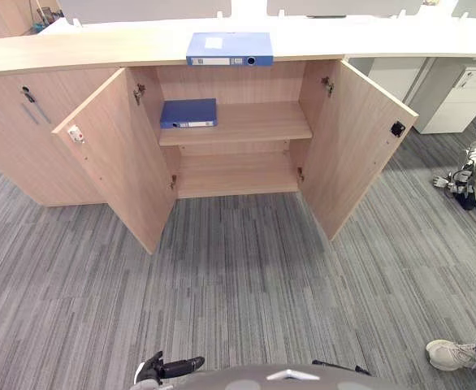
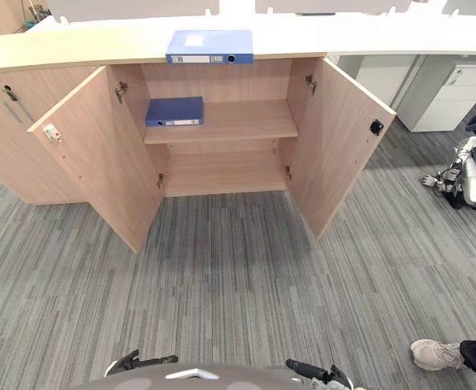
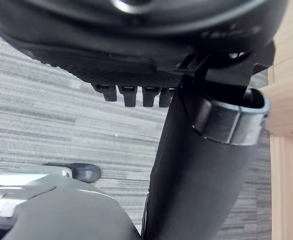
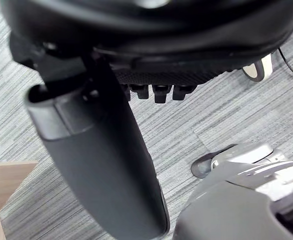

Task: Walk over to the cabinet, pick up the folder, carry it to the office cabinet, place the folder inside the office cabinet, then close the office cabinet door

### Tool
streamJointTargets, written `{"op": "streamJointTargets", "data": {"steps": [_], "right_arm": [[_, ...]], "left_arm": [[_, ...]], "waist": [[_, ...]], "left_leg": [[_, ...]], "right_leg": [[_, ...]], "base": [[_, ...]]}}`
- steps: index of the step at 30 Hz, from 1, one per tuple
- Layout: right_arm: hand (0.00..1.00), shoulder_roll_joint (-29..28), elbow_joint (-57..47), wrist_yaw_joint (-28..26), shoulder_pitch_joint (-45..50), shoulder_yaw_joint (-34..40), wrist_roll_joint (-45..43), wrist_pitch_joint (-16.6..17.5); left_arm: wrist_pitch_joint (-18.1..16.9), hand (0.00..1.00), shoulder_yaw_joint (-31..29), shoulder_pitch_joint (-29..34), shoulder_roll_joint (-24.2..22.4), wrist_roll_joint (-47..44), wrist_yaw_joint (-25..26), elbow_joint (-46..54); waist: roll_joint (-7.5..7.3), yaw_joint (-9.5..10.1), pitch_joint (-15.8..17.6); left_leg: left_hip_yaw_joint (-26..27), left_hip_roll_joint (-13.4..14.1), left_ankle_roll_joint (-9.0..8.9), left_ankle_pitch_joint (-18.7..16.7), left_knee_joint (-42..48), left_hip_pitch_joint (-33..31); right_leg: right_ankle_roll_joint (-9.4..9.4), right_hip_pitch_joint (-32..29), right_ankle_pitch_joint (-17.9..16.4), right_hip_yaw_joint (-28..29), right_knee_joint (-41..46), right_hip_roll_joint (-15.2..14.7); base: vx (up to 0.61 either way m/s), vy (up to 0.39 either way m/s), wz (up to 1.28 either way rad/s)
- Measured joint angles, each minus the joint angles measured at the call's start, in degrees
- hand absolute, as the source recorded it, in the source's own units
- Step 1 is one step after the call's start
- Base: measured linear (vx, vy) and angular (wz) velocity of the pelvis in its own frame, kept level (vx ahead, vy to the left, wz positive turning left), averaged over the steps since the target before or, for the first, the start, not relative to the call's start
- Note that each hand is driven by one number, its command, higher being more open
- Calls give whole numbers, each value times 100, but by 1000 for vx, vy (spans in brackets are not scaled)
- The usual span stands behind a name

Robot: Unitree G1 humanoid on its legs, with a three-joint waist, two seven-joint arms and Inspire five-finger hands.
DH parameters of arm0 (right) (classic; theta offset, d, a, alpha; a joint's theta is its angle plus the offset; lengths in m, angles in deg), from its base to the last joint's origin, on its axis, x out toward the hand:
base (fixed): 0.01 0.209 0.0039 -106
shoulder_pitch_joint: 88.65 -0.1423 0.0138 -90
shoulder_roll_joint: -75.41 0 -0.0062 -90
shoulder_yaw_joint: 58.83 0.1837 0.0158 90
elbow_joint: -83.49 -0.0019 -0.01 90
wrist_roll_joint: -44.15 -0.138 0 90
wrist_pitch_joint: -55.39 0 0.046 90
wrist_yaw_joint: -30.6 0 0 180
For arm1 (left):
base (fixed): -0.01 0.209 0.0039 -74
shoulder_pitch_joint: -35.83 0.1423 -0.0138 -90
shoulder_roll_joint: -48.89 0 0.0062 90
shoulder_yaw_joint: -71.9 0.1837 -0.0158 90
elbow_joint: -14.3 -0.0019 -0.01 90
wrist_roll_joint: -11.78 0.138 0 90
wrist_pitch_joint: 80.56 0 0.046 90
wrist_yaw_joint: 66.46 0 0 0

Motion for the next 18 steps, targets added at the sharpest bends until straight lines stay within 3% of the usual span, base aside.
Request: {"op": "streamJointTargets", "data": {"steps": [18], "right_arm": [[100,-24,65,-11,-286,145,295,-28]], "left_arm": [[-2,100,84,-83,30,-3,-12,-54]], "waist": [[-5,-41,184]], "left_leg": [[-47,-19,-1,36,-168,186]], "right_leg": [[2,196,1,-120,-154,-13]], "base": [[-13,-10,3]]}}
